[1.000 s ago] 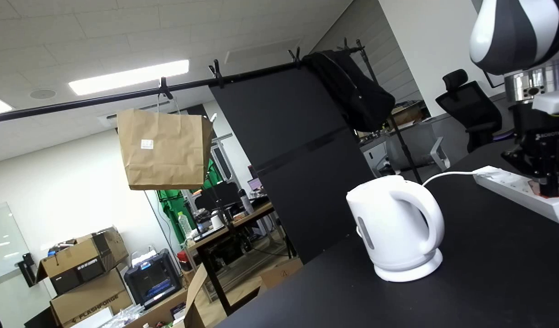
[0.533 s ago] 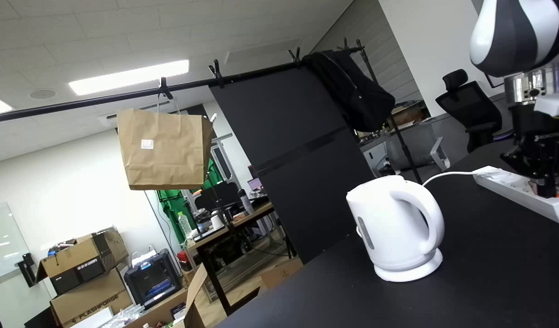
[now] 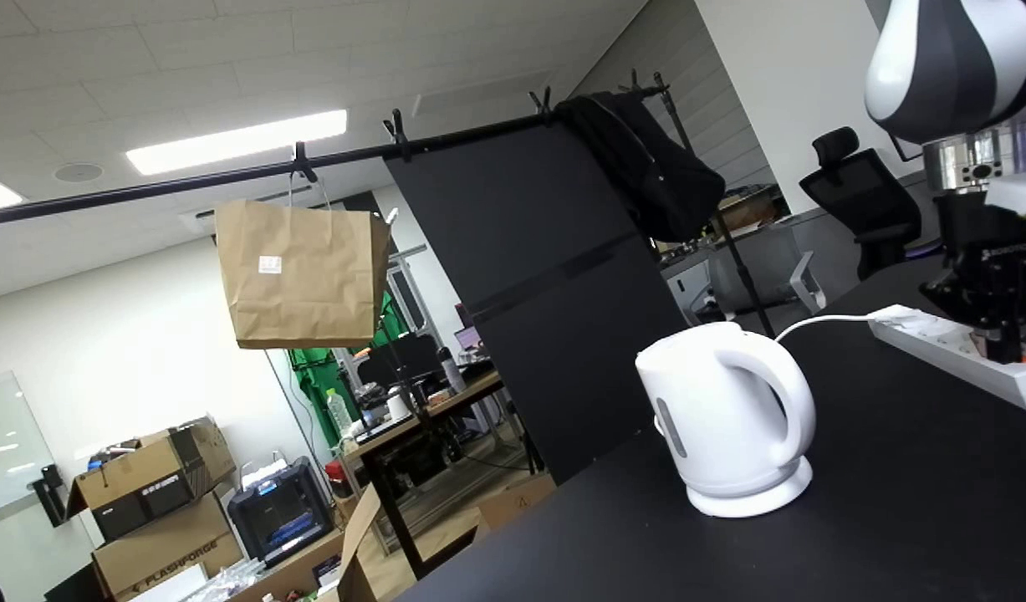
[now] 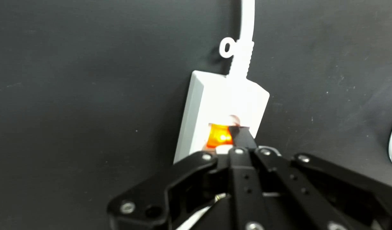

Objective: Switch off the extension cord

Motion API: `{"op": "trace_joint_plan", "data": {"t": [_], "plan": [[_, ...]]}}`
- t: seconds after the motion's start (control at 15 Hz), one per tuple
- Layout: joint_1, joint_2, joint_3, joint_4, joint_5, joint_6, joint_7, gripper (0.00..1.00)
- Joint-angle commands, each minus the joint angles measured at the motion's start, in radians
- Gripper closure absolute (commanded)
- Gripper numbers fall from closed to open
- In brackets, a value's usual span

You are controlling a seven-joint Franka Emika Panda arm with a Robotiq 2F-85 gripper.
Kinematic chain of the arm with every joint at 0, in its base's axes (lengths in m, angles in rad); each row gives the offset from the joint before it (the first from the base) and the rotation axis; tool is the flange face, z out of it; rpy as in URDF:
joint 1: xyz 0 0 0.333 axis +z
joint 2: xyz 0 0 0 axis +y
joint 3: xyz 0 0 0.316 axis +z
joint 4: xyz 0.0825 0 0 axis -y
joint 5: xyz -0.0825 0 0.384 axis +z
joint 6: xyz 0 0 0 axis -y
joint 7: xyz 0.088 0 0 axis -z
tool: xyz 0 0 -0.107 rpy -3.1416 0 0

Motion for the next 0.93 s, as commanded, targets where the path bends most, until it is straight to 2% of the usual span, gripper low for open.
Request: {"op": "trace_joint_plan", "data": {"t": [0.0, 0.33, 0.87], "plan": [[0.041, 0.049, -0.038, 0.009, -0.1, 0.034, 0.046, 1.0], [0.142, 0.052, -0.118, -0.022, -0.255, 0.091, 0.101, 1.0], [0.332, 0.07, -0.274, -0.071, -0.404, 0.201, 0.188, 1.0]]}}
